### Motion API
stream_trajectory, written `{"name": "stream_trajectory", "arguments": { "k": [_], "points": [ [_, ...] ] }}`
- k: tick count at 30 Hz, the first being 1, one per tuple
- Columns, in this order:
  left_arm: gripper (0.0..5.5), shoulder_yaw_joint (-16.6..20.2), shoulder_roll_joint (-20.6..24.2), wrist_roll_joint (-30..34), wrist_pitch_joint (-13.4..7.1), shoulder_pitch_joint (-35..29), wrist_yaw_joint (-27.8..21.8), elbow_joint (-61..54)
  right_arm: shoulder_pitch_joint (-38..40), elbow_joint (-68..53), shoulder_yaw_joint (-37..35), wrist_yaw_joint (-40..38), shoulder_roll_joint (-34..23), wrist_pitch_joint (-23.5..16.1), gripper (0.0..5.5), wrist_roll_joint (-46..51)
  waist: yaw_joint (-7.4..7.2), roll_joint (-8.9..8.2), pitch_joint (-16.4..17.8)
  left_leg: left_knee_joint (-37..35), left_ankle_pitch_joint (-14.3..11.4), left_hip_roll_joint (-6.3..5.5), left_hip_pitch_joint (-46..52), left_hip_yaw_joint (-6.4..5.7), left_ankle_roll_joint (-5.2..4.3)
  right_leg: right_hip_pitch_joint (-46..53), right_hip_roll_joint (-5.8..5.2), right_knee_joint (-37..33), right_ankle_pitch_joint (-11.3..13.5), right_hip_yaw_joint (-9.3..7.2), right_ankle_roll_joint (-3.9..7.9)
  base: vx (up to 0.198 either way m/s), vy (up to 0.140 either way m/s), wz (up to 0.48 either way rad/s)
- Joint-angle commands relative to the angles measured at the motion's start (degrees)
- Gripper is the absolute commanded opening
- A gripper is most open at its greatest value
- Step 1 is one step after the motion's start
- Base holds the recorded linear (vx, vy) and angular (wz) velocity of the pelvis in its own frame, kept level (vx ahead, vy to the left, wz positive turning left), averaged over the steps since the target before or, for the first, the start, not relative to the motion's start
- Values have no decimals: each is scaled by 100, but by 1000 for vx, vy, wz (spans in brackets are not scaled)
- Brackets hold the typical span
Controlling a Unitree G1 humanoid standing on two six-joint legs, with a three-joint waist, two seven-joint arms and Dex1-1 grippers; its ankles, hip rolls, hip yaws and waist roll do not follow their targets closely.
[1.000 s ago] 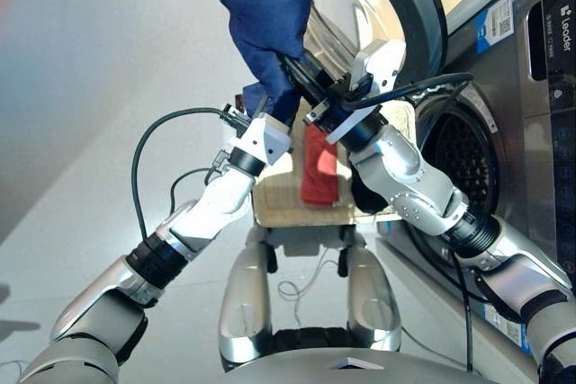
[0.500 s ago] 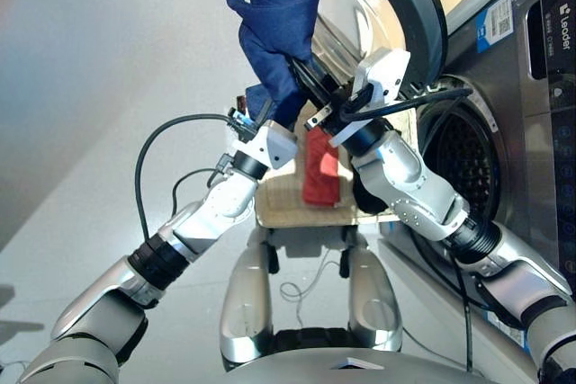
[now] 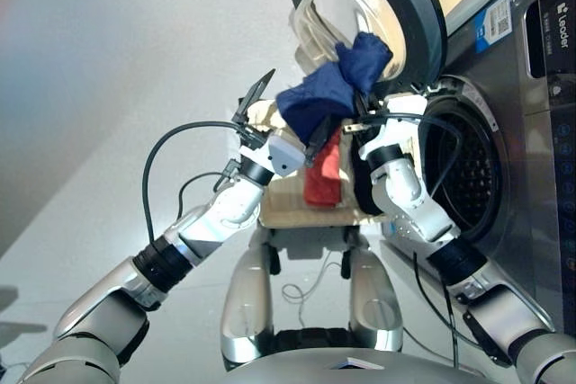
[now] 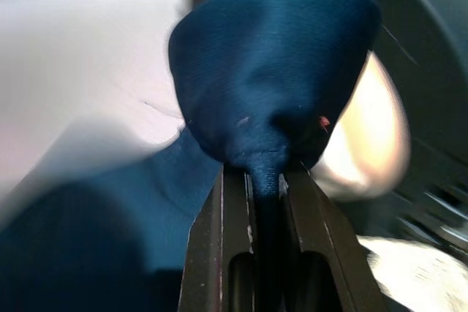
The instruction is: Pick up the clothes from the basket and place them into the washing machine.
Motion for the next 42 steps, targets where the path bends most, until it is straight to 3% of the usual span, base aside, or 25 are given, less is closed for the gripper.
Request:
{"name": "stream_trajectory", "arguments": {
  "k": [1,7,15,19,23,28,34,42],
  "points": [
    [550,-251,-108,-259,-535,-263,22,-458,-130,99,-581,-340,179,-646,0,-369,100,21,-372,155,-262,-2,188,26,-421,-684,-306,564,106,194,259,0,0,0],
    [550,-258,-167,-414,-482,-293,-33,-413,-200,1096,-852,-580,352,-557,0,-177,133,54,-344,173,-267,-17,173,3,-414,-684,-325,579,102,175,249,0,0,0],
    [550,82,-511,-1052,-427,-30,-113,-435,-155,2114,-1036,-790,543,-317,0,-119,149,43,-292,244,-289,-11,143,-41,-419,-653,-330,596,86,152,232,0,0,0],
    [550,307,-917,-1759,-472,143,-170,-412,-153,2557,-1165,-1108,684,-279,0,-283,179,65,-232,320,-315,-32,74,-89,-419,-667,-347,636,77,138,228,0,0,0],
    [550,410,-1182,-2332,-394,260,-340,-357,-492,3101,-1367,-1402,618,-89,0,-366,211,79,-73,535,-361,-23,-110,-142,-415,-749,-337,689,72,155,211,0,0,0],
    [550,496,-1206,-2478,-257,437,-338,-417,-974,3751,-1534,-1831,206,194,0,-689,267,69,27,1054,-516,40,-663,-184,-390,-1161,-246,937,1,238,149,0,0,0],
    [550,650,-974,-2481,-191,813,-307,-505,-1609,4596,-1576,-2218,-756,700,0,-1134,333,99,27,1939,-779,157,-1905,-310,-384,-2443,-65,1909,-221,432,29,-32,-14,25],
    [550,844,-693,-2465,-96,1178,-253,-663,-2194,5035,-1512,-2302,-1907,1004,0,-1230,357,194,27,2372,-858,215,-2934,-362,-399,-3415,-6,2254,-283,428,-10,-24,-4,27]
  ]
}}
